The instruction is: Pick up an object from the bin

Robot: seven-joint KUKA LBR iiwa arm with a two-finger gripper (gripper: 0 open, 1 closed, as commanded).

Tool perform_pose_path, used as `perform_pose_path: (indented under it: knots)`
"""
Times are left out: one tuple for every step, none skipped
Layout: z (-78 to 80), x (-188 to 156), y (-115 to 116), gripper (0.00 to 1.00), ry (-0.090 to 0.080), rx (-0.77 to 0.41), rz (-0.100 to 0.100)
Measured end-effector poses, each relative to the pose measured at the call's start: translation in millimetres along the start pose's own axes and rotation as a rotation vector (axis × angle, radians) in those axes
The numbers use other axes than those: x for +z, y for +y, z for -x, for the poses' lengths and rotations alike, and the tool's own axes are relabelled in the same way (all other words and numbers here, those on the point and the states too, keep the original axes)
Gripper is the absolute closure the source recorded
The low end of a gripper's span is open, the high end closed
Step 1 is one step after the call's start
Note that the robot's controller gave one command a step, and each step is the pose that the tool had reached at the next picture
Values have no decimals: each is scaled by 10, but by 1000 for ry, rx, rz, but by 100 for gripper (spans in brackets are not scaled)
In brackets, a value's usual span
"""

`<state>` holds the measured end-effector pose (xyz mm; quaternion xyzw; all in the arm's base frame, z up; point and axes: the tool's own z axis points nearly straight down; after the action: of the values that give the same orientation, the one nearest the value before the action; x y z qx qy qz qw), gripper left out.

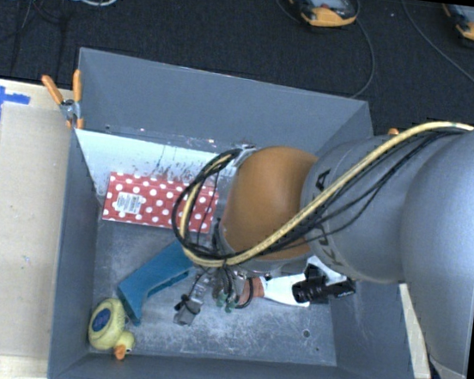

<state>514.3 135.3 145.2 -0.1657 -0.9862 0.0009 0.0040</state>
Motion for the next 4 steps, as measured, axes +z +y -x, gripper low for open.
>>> perform_pose_path:
  knots:
    - [-31,103,78,0,-2,-111,-1]
    - [-43,180,168,0,-5,-358,1]
    - [-45,194,177,0,-5,-357,2]
    - [328,130,113,0,-4,-356,2]
